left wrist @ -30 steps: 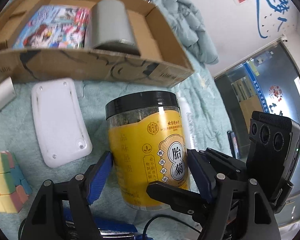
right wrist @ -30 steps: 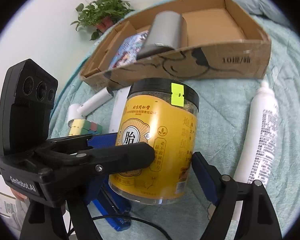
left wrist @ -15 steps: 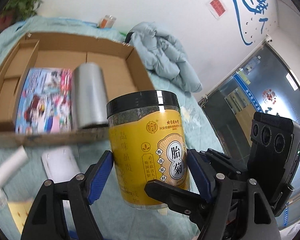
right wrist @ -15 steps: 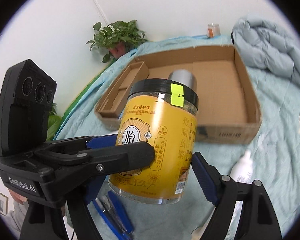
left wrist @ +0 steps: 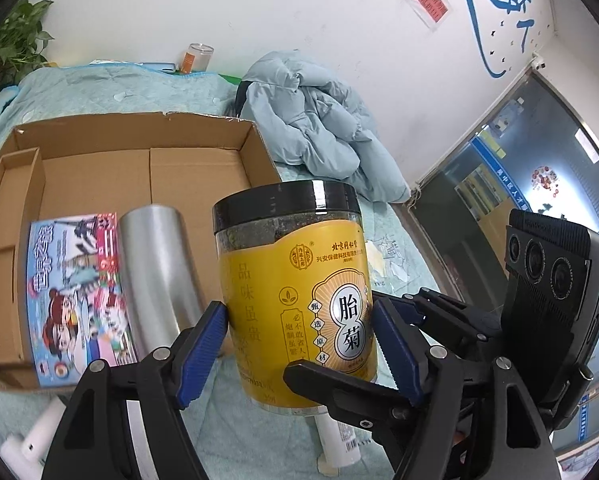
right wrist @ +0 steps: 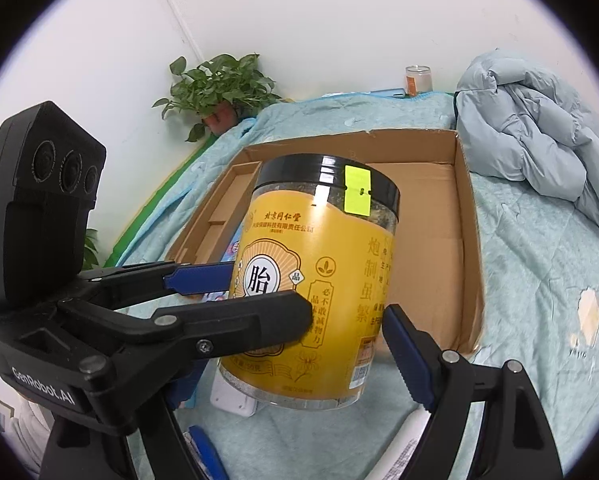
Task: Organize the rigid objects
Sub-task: 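Carry the jar and set it upright beside the silver can, then open the right gripper and withdraw from the jar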
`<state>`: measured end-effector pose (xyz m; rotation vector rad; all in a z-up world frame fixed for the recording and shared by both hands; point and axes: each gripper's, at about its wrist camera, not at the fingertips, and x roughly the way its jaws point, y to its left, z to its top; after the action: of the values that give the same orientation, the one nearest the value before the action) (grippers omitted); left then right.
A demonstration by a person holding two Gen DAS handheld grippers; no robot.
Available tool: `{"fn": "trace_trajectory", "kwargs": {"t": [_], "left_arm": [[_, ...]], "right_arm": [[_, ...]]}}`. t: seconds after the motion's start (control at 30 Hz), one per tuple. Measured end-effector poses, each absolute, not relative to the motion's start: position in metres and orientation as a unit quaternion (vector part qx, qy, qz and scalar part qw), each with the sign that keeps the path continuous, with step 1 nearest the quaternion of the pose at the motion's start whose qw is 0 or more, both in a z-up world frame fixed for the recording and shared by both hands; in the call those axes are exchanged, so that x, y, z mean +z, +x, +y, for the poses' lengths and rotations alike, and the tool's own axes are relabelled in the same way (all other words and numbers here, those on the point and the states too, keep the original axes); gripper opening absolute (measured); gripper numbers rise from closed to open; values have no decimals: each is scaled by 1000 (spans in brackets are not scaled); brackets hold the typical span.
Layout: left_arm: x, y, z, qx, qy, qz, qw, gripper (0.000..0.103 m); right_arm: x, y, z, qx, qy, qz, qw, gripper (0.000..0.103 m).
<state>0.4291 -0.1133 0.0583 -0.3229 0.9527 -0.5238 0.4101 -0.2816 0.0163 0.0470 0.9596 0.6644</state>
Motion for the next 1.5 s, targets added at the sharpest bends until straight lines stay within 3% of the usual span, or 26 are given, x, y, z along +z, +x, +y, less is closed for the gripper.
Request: {"fn": "trace_trajectory", "kwargs": {"t": [0.23, 0.57, 0.7, 0.93, 1.03, 1.1, 1.17, 1.3, 1.43, 1.47, 1.5], "left_arm": [[44, 462, -126, -238, -152, 478, 832, 71], [-17, 497, -136, -194, -150, 547, 801, 69], [-31, 501, -134, -183, -143, 562, 794, 57], [-20, 483, -124, -170, -126, 528, 822, 57], [-1, 457, -113, -156, -117, 472, 860, 60], [14, 426, -101, -124, -92, 410, 899, 72], [23, 397, -93, -89, -77, 358, 926, 101], [27, 327, -76, -21, -53, 270, 961, 103], [18, 286, -65, 18, -41, 280, 959, 102], [15, 280, -63, 22, -41, 289, 956, 101], [12, 271, -60, 26, -35, 298, 953, 98]], "right_arm": [[8, 439, -287, 315, 17, 478, 820, 81], [-44, 464, -283, 304, 10, 540, 785, 78], [-62, 472, -280, 287, 10, 561, 777, 78], [-78, 471, -283, 277, 24, 577, 768, 79], [-68, 461, -292, 287, 53, 564, 773, 83], [-50, 440, -301, 269, 39, 529, 804, 87], [-35, 415, -308, 238, 10, 487, 840, 90], [-31, 363, -308, 206, -8, 436, 876, 95], [-36, 323, -298, 198, -15, 407, 891, 95], [-38, 316, -295, 204, -23, 412, 888, 93], [-40, 311, -292, 209, -27, 415, 885, 75]]}}
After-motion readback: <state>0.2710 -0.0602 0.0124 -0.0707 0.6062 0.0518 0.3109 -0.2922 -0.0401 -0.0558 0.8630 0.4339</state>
